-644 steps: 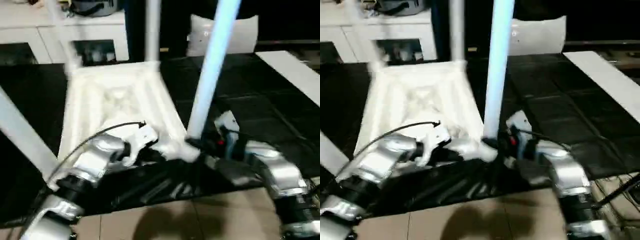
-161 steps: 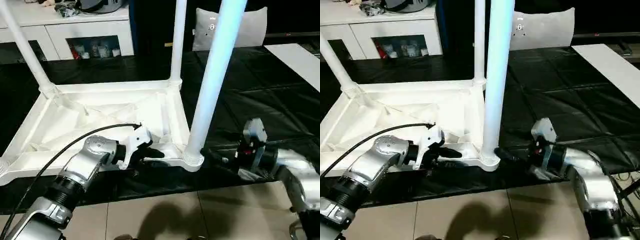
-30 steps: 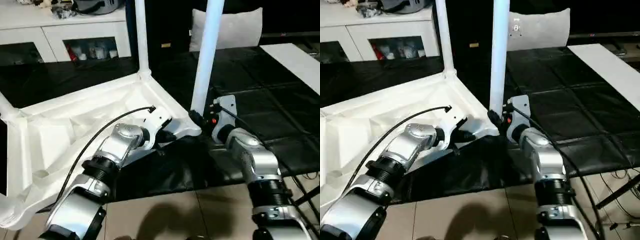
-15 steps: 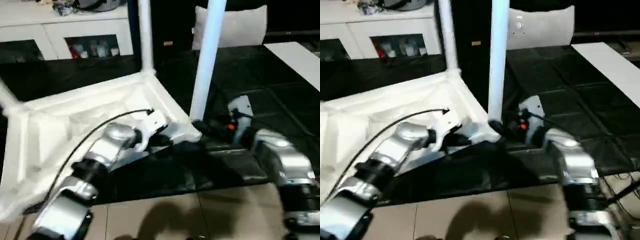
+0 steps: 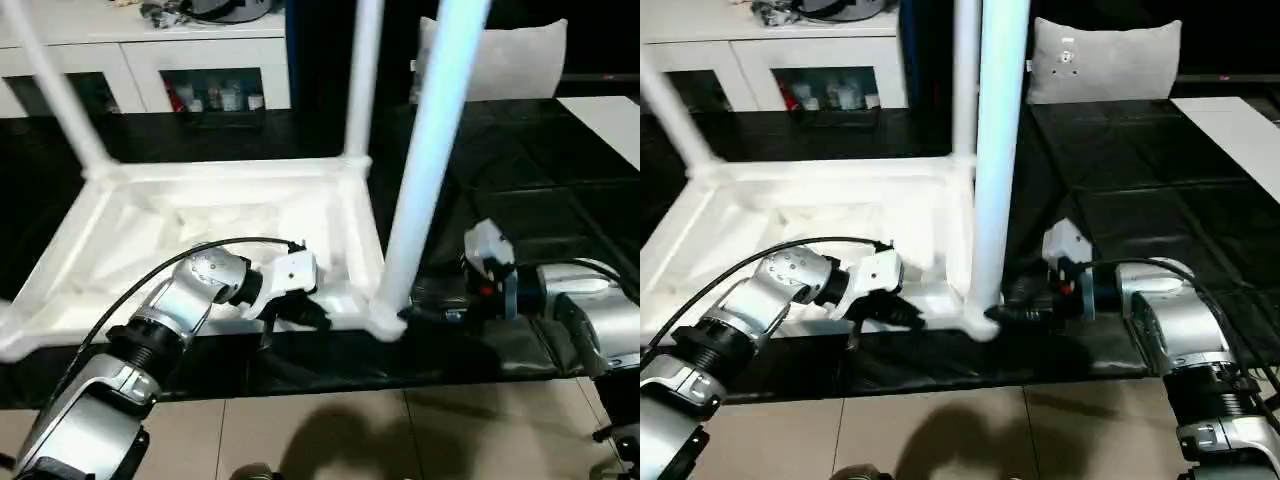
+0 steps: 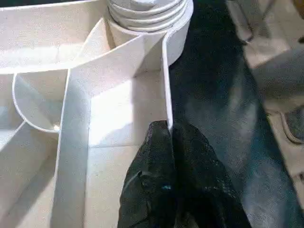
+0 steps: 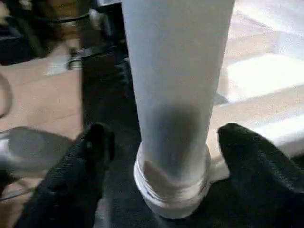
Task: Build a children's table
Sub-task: Rotate leg to tighten
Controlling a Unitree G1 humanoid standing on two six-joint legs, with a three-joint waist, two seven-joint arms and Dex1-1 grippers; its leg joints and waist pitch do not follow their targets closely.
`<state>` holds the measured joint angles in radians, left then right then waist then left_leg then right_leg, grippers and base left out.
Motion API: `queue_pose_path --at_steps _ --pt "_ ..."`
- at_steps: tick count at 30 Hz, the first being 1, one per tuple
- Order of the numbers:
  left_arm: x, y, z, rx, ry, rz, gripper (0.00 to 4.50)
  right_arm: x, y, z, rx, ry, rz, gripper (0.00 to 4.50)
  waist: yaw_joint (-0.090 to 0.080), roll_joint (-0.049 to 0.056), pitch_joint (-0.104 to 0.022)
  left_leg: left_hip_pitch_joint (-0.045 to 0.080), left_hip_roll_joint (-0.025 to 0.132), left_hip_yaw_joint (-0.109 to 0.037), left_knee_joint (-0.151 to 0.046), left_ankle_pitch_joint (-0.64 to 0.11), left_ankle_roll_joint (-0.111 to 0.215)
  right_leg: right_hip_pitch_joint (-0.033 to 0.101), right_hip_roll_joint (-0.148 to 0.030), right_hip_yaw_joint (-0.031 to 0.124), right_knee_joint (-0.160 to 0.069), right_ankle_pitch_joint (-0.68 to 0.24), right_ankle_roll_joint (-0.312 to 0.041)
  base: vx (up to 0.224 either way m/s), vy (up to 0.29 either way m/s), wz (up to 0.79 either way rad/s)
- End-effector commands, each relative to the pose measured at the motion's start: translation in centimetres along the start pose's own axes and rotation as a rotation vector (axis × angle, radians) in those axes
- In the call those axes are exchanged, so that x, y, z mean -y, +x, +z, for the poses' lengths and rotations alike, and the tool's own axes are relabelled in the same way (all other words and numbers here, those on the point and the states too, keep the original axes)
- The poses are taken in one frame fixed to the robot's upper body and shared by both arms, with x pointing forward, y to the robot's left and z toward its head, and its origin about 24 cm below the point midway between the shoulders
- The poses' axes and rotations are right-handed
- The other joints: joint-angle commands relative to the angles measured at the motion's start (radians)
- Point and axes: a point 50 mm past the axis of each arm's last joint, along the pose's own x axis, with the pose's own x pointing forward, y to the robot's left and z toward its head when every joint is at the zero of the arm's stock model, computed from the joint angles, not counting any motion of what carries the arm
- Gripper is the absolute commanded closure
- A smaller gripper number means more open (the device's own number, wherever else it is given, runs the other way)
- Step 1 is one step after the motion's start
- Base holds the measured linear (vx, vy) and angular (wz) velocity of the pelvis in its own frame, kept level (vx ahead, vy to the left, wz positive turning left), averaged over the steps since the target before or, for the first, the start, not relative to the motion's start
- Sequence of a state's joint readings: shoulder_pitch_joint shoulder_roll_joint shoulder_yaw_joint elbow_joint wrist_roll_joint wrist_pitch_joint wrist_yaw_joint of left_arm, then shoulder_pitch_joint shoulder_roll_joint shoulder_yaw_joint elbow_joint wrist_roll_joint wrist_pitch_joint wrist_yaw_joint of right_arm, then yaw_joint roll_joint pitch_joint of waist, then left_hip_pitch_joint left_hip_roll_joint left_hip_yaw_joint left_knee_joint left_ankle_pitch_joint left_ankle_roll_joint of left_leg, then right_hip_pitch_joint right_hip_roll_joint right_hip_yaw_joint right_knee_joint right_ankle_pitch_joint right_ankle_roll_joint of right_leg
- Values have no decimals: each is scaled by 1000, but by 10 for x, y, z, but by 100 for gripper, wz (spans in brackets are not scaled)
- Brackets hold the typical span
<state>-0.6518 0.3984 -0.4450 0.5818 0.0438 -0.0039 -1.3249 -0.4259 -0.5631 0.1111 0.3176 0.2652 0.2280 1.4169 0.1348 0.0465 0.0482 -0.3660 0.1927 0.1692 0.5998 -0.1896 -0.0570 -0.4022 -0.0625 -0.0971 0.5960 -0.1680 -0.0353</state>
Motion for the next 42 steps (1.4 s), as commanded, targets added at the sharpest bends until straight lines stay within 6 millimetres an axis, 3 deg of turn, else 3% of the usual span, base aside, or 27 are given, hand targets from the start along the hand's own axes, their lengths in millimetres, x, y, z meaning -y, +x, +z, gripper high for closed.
queue_pose_path --at_steps 1,2,14,20,23,25,26,27,28,33,35,36,38,42 --pt "12 11 -4 -62 36 -127 450 -2 4 4 -5 -19 70 101 -3 -20 -71 6 43 -7 -59 -124 98 57 -87 53 -73 -284 -154 0 0 0" --pt "11 9 -2 -54 38 -134 450 -4 8 2 -11 -15 99 112 -1 -24 -71 6 44 -7 -60 -121 97 56 -87 53 -72 -283 -154 0 0 0" --pt "14 7 -4 -56 28 -168 450 -7 14 -1 18 21 167 217 8 -21 -73 6 43 -7 -60 -118 86 56 -88 53 -72 -286 -148 0 0 0" --pt "10 10 -2 19 -110 -99 450 -10 24 9 113 55 93 247 8 -20 -72 7 43 -7 -61 -115 82 55 -87 53 -74 -295 -146 0 0 0" --pt "6 13 3 55 -183 -41 450 1 40 13 114 87 -111 249 0 -19 -68 5 39 -9 -65 -126 61 54 -86 51 -78 -338 -132 0 0 0" --pt "-2 20 7 74 -228 58 450 15 53 14 115 181 -317 249 -27 -17 -61 5 28 -12 -69 -165 19 55 -86 41 -94 -463 -94 0 0 0" --pt "-2 20 7 74 -228 58 450 15 53 14 115 181 -317 250 -27 -17 -61 5 28 -12 -69 -165 19 55 -86 41 -94 -463 -94 0 0 0" --pt "-4 22 8 76 -247 87 450 18 56 14 114 206 -358 250 -41 -18 -60 11 22 -11 -66 -189 14 53 -86 40 -108 -526 -65 0 0 0" --pt "-5 23 8 77 -257 97 450 18 57 14 113 214 -373 251 -45 -12 -60 10 23 -12 -67 -189 17 53 -87 42 -108 -523 -64 0 0 0" --pt "-21 43 20 91 -406 314 450 32 85 16 129 371 -637 251 -76 -9 -61 8 23 -13 -67 -195 13 50 -80 41 -104 -451 -98 0 0 0" --pt "-25 47 25 91 -414 367 450 36 91 17 136 379 -717 251 -74 -9 -66 8 21 -12 -64 -173 27 56 -84 46 -103 -422 -101 0 0 0" --pt "-27 50 28 91 -407 390 450 37 94 18 159 371 -744 195 -78 -9 -66 6 23 -13 -66 -166 29 54 -82 45 -100 -395 -108 0 0 0" --pt "-28 53 33 103 -398 404 450 39 95 22 201 343 -773 178 -78 -11 -68 10 21 -10 -64 -168 36 56 -82 46 -101 -380 -112 0 0 0" --pt "-27 54 35 108 -378 390 450 33 94 21 228 322 -703 144 -71 -7 -71 4 26 -11 -65 -130 62 62 -82 49 -87 -280 -138 0 0 0"
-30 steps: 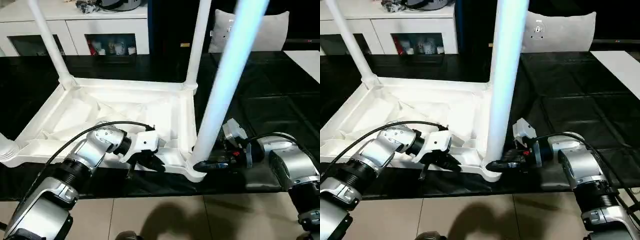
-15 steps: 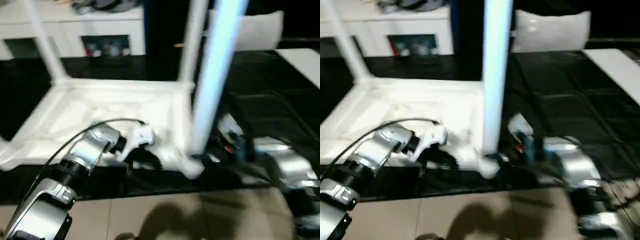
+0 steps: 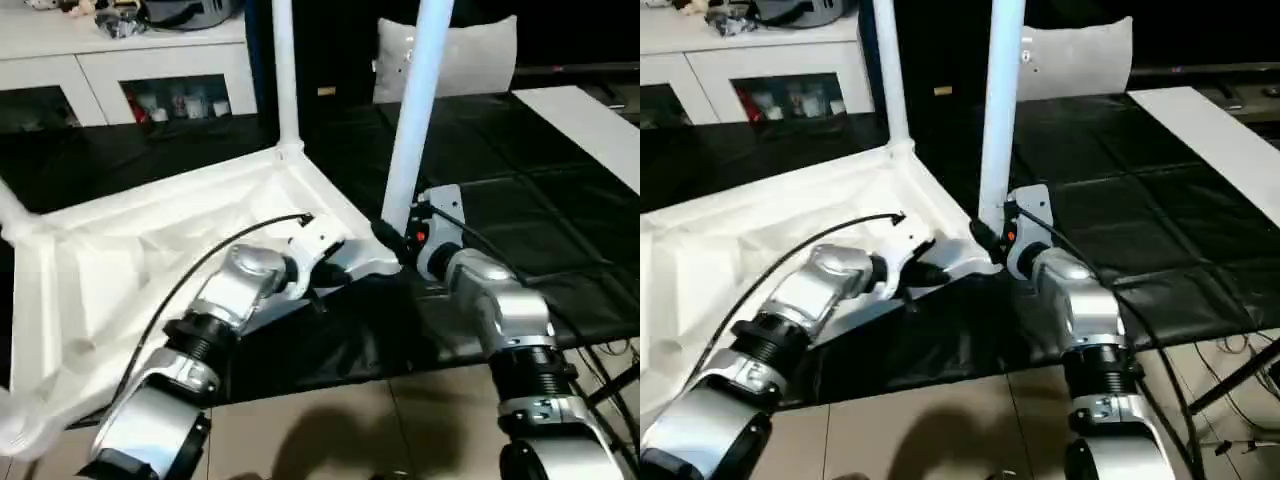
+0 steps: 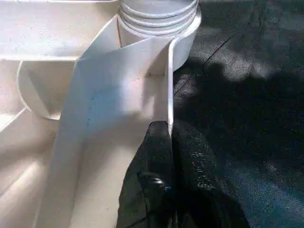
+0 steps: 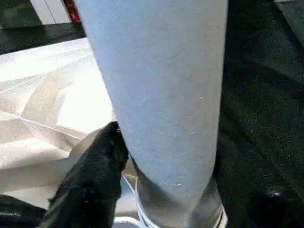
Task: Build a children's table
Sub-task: Rotate leg to tighten
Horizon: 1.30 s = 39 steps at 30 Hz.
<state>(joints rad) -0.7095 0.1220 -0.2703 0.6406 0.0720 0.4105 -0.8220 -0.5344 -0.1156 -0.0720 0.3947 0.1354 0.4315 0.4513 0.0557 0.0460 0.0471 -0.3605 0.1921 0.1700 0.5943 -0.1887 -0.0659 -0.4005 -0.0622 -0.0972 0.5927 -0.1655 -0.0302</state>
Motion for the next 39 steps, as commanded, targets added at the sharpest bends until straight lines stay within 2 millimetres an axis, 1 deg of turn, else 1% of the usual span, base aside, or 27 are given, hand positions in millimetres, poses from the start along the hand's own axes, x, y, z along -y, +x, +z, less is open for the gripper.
queue_pose_path --at_steps 1,2,3,4,5,6,7,8,10,11,12,14,15,17,18,19,20,21,23,25,26,29,31,32,33,36,39 --pt "15 11 7 20 27 -67 450 -26 7 1 20 8 154 135 8 -7 -69 -2 27 -12 -60 -130 73 61 -82 50 -83 -273 -147 0 0 0" --pt "12 7 3 17 46 -72 450 -20 -1 2 41 1 182 125 10 -5 -68 -1 28 -12 -61 -135 75 62 -82 49 -84 -273 -150 0 0 0" --pt "11 6 3 17 49 -73 450 -19 -3 2 45 -1 188 116 12 -5 -69 -1 28 -11 -60 -137 78 63 -82 50 -85 -271 -149 0 0 0" --pt "12 2 1 35 93 -105 450 -14 -10 3 53 -16 223 108 13 -4 -71 -5 29 -13 -60 -129 82 65 -83 50 -81 -256 -155 0 0 0" --pt "12 2 1 35 93 -105 450 -14 -10 3 53 -16 223 98 15 -5 -70 -4 30 -12 -59 -129 86 64 -83 50 -83 -255 -155 0 0 0" --pt "10 -3 -6 27 123 -139 450 -4 -22 5 53 -70 290 79 16 2 -69 -5 30 -13 -59 -130 86 65 -84 50 -82 -256 -157 0 0 0" --pt "10 -3 -6 27 123 -139 450 -4 -22 5 53 -70 290 79 18 0 -71 -5 30 -12 -57 -134 89 66 -85 50 -84 -254 -155 0 0 0" --pt "10 -5 -8 23 134 -149 450 -1 -27 6 51 -91 313 69 18 -2 -69 -4 32 -11 -58 -138 93 65 -84 50 -82 -252 -161 0 0 0" --pt "11 -10 -13 18 180 -204 450 9 -38 8 39 -136 364 62 21 1 -67 -4 31 -11 -58 -147 92 64 -82 50 -85 -279 -152 0 0 0" --pt "11 -10 -13 18 180 -204 450 9 -38 8 39 -136 364 51 25 -1 -67 -3 31 -9 -57 -151 92 64 -83 51 -87 -298 -144 0 0 0" --pt "12 -13 -16 12 206 -240 450 14 -44 9 26 -163 393 40 29 6 -66 -1 33 -11 -59 -154 91 60 -83 50 -88 -314 -141 0 0 0" --pt "12 -18 -20 -8 243 -294 450 23 -53 9 -11 -210 448 24 37 5 -66 1 34 -10 -58 -167 90 59 -82 48 -90 -335 -135 0 0 0" --pt "12 -20 -21 -16 257 -312 450 25 -56 9 -28 -232 471 11 42 10 -67 5 36 -9 -57 -168 88 56 -83 50 -90 -331 -138 0 0 0" --pt "12 -25 -22 -30 291 -365 450 28 -63 6 -79 -277 542 11 46 6 -68 2 36 -9 -57 -168 89 58 -81 50 -86 -315 -144 0 0 0" --pt "12 -25 -22 -30 291 -365 450 28 -63 6 -79 -277 542 11 48 7 -67 2 37 -9 -58 -168 89 57 -82 50 -86 -313 -144 0 0 0" --pt "12 -29 -24 -53 319 -414 450 27 -71 4 -122 -310 645 11 51 6 -68 2 36 -10 -57 -175 89 58 -82 48 -85 -317 -148 0 0 0" --pt "12 -29 -24 -53 319 -414 450 27 -71 4 -122 -310 645 11 52 6 -68 1 36 -10 -57 -175 92 59 -82 48 -85 -318 -147 0 0 0" --pt "11 -34 -27 -86 360 -463 450 26 -77 2 -156 -342 737 11 56 3 -69 2 37 -10 -56 -170 96 59 -82 48 -84 -317 -149 0 0 0" --pt "11 -38 -29 -110 400 -503 450 26 -80 1 -189 -348 796 46 60 4 -69 0 38 -10 -56 -168 104 58 -82 49 -83 -312 -149 0 0 0" --pt "13 -41 -32 -140 430 -566 450 24 -80 1 -209 -345 850 49 60 5 -69 1 39 -10 -57 -171 101 57 -82 48 -84 -319 -151 0 0 0" --pt "13 -41 -32 -140 430 -566 450 24 -80 1 -209 -345 850 60 60 3 -68 1 38 -10 -57 -172 99 57 -83 48 -84 -331 -150 0 0 0" --pt "15 -44 -34 -156 445 -615 450 22 -80 1 -216 -345 883 93 61 4 -68 3 41 -11 -58 -174 92 55 -84 49 -85 -340 -152 0 0 0" --pt "19 -47 -36 -172 461 -666 450 20 -79 0 -225 -349 914 97 63 0 -69 4 42 -11 -58 -175 90 56 -85 49 -82 -336 -156 0 0 0" --pt "20 -48 -38 -182 473 -698 450 18 -79 -1 -232 -341 947 119 62 2 -69 2 42 -12 -59 -172 91 56 -85 49 -80 -331 -160 0 0 0" --pt "21 -49 -38 -184 475 -705 450 18 -79 -1 -233 -334 961 132 62 2 -69 2 41 -10 -57 -172 95 55 -84 49 -81 -327 -161 0 0 0" --pt "21 -50 -39 -191 478 -719 450 16 -79 -1 -234 -321 987 141 65 1 -70 1 41 -10 -57 -164 95 56 -84 49 -80 -324 -160 0 0 0" --pt "20 -51 -41 -197 476 -720 450 14 -80 -3 -239 -292 1017 176 66 2 -69 2 40 -10 -57 -169 91 56 -84 48 -82 -343 -153 0 0 0"
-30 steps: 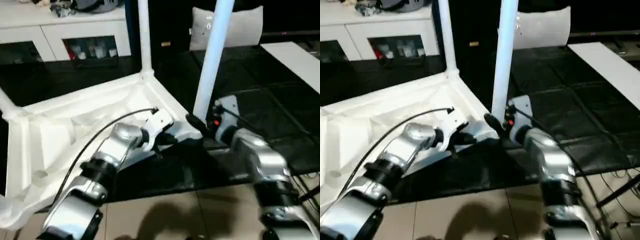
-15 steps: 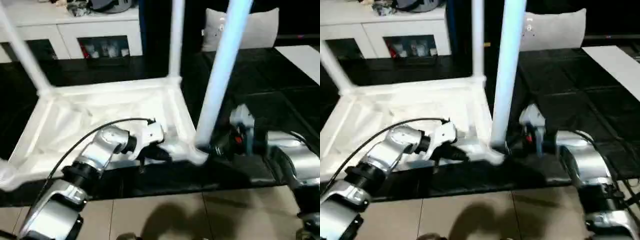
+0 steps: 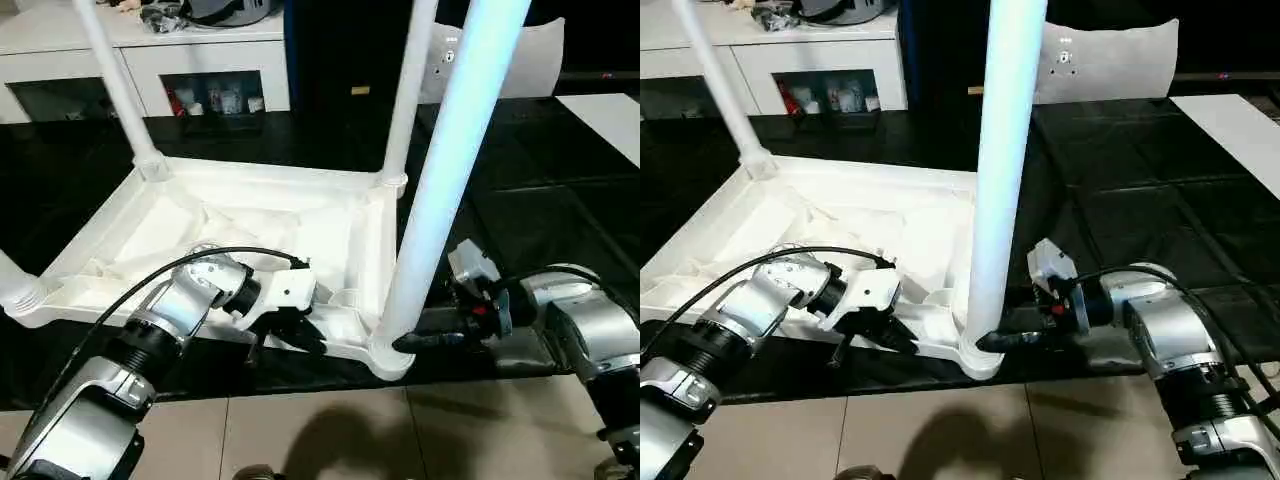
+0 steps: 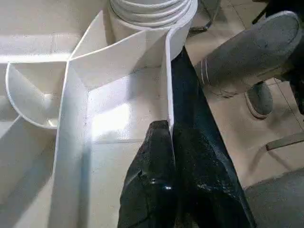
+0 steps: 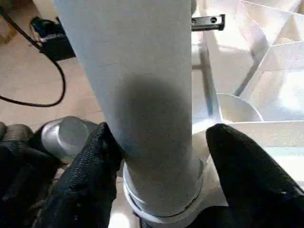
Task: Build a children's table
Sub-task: Rotate leg to tighten
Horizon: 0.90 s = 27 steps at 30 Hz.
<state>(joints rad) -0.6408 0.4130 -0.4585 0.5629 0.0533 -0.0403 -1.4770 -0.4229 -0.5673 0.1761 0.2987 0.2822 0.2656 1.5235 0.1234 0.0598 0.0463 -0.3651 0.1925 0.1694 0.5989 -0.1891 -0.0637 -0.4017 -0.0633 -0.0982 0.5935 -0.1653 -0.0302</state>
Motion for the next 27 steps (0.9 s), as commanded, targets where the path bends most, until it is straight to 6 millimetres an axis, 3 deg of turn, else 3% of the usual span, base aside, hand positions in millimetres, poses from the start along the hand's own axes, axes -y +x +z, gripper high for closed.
queue_pose_path --at_steps 1,7,12,14,16,18,20,23,24,27 --pt "10 11 -5 -54 12 -126 450 0 -1 4 21 3 15 186 -2 -12 -68 7 40 -10 -62 -169 88 57 -82 49 -83 -344 -152 0 0 0" --pt "13 11 -6 -36 -10 -137 450 -2 4 4 73 38 49 241 -2 -15 -69 6 38 -9 -61 -162 86 57 -81 50 -83 -341 -151 0 0 0" --pt "10 13 -4 6 -58 -78 450 -6 12 9 172 66 41 254 -3 -12 -69 6 40 -10 -62 -156 85 56 -83 50 -83 -344 -150 0 0 0" --pt "3 14 0 48 -96 -1 450 -3 18 12 212 72 -19 255 -9 -12 -66 5 37 -8 -62 -163 78 56 -80 48 -86 -364 -144 0 0 0" --pt "-5 17 7 109 -172 89 450 9 29 14 230 96 -193 255 -13 -11 -61 9 32 -8 -63 -186 66 51 -80 43 -96 -443 -122 0 0 0" --pt "-9 19 11 137 -222 135 450 20 35 15 226 119 -336 255 -24 -7 -58 7 26 -12 -65 -198 43 52 -83 41 -101 -502 -99 0 0 0" --pt "-13 23 15 157 -272 195 450 28 41 15 215 140 -463 256 -51 -8 -56 7 18 -15 -66 -230 26 54 -80 32 -111 -559 -62 0 0 0" --pt "-21 31 20 174 -331 293 450 41 49 17 240 188 -650 258 -84 -6 -59 9 16 -16 -65 -238 33 52 -76 32 -115 -537 -70 0 0 0" --pt "-26 36 24 186 -358 340 450 46 53 17 252 224 -731 258 -92 0 -60 7 15 -15 -64 -228 40 52 -75 33 -113 -515 -79 0 0 0" --pt "-30 43 30 202 -396 394 450 50 61 18 259 258 -821 258 -100 -2 -62 5 12 -13 -62 -208 56 53 -73 34 -115 -478 -90 0 0 0"
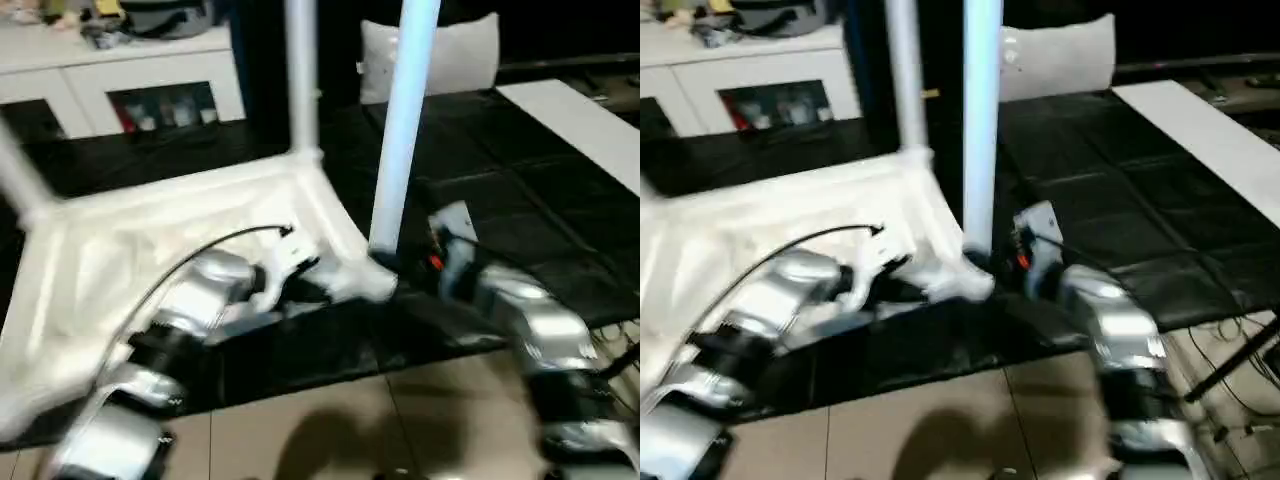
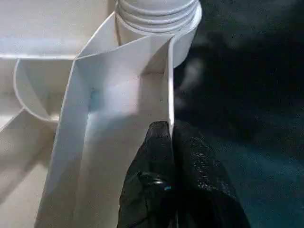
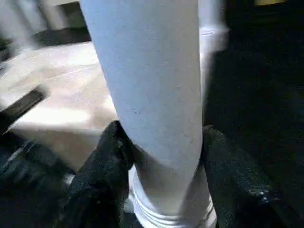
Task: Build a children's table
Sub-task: Rotate leg to tighten
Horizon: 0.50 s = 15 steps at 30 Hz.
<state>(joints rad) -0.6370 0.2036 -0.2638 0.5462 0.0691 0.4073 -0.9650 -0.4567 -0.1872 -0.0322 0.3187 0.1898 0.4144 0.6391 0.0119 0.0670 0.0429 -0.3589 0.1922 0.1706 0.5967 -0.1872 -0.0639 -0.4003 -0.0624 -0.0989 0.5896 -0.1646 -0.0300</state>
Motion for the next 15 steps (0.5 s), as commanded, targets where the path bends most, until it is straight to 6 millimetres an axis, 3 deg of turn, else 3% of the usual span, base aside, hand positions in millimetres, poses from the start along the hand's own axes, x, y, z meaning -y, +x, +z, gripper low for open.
queue_pose_path --at_steps 1,2,4,5,9,12,15 --pt "24 25 18 60 -6 -110 450 -16 19 3 8 16 -16 258 11 -14 -62 -3 14 -13 -59 -194 65 54 -74 38 -107 -453 -94 0 0 0" --pt "25 28 20 67 -10 -93 450 -18 21 4 35 29 -18 203 11 -11 -63 -4 15 -13 -59 -186 68 54 -75 39 -105 -437 -100 0 0 0" --pt "25 35 26 80 -11 -37 450 -23 24 5 69 49 -15 189 13 -13 -63 -2 16 -12 -58 -180 74 52 -75 39 -105 -421 -106 0 0 0" --pt "25 36 26 73 16 -28 450 -25 22 5 69 48 5 183 20 -12 -67 -6 18 -13 -59 -152 88 57 -74 40 -99 -380 -113 0 0 0" --pt "22 28 20 46 74 -45 450 -17 8 2 88 26 30 145 35 -6 -70 -10 27 -14 -60 -120 107 60 -79 46 -86 -266 -141 0 0 0" --pt "18 17 7 -11 103 -87 450 -5 -4 2 117 -1 56 114 37 -2 -69 -8 29 -15 -62 -142 103 62 -82 45 -85 -262 -153 0 0 0" --pt "15 12 1 -36 126 -107 450 -1 -11 2 114 -26 101 94 41 -5 -65 -6 29 -13 -63 -164 105 61 -81 45 -89 -289 -153 0 0 0"
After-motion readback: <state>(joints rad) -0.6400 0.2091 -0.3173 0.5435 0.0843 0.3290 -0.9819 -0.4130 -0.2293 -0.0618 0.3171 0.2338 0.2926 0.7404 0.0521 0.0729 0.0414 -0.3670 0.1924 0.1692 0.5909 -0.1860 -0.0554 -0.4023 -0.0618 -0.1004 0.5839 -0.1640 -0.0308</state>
